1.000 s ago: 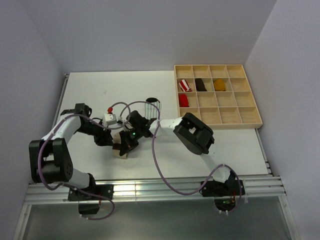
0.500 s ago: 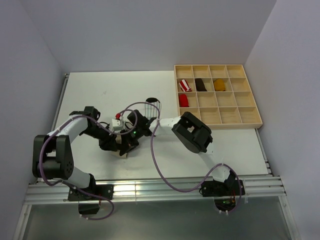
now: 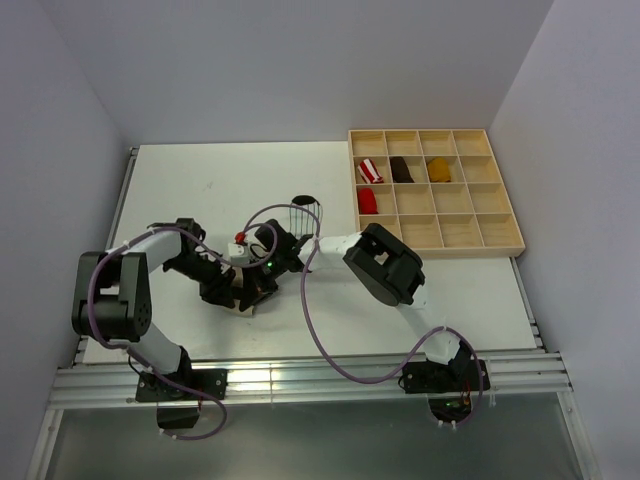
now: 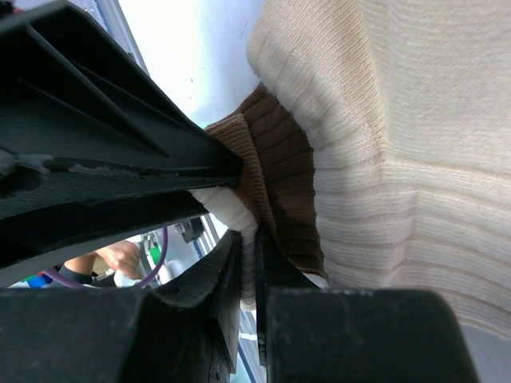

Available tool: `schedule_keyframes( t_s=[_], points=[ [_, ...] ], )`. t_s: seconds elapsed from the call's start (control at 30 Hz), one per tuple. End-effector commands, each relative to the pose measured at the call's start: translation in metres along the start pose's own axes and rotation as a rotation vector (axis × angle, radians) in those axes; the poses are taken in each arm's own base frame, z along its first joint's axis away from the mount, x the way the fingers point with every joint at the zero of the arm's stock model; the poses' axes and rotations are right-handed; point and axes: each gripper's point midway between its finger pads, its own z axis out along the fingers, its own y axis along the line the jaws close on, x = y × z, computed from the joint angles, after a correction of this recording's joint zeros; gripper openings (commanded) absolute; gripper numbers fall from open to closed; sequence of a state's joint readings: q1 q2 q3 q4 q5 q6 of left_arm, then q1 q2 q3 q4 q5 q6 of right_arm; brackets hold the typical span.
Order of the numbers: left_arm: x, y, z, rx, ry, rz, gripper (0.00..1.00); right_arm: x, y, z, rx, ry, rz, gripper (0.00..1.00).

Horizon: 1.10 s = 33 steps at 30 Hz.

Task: Roll the socks
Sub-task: Roll the sock at the center of the board.

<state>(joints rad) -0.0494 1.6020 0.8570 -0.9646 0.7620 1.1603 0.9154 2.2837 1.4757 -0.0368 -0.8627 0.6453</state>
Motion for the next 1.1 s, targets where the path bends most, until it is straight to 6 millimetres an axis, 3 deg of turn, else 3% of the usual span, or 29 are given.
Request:
schedule_keyframes(
  t_s=[0.0,0.23,0.33,0.43,0.7,0.97,1.0,1.03,1.07],
  points=[
    [-0.004,0.003,-0.001,0.003,0.003,0.009,0.30,0.004,-0.030,0.006,0.084,-0.002,0.051,0.00],
    [0.004,0.007,0.004,0.045,0.052,-0.052,0.00,0.000,-0.030,0.003,0.105,-0.024,0.048,0.02],
    [0.006,0.010,0.005,0.047,0.063,-0.069,0.00,0.001,-0.033,0.003,0.110,-0.040,0.052,0.07],
    [0.010,0.016,0.007,0.038,0.083,-0.092,0.00,0.000,-0.035,-0.001,0.134,-0.070,0.050,0.18],
    [0.032,0.034,0.015,-0.026,0.165,-0.173,0.01,-0.006,-0.026,-0.020,0.131,-0.159,0.026,0.34],
    [0.036,0.044,0.017,-0.063,0.182,-0.213,0.00,-0.018,-0.011,-0.064,0.212,-0.393,-0.075,0.40],
    [0.038,0.043,0.018,-0.054,0.188,-0.223,0.00,-0.015,-0.021,-0.070,0.255,-0.422,-0.064,0.40],
    [0.039,0.044,0.018,-0.054,0.190,-0.229,0.00,-0.017,-0.012,-0.079,0.248,-0.458,-0.081,0.40],
    [0.038,0.047,0.018,-0.060,0.190,-0.236,0.00,-0.012,-0.018,-0.082,0.255,-0.473,-0.076,0.40]
  ],
)
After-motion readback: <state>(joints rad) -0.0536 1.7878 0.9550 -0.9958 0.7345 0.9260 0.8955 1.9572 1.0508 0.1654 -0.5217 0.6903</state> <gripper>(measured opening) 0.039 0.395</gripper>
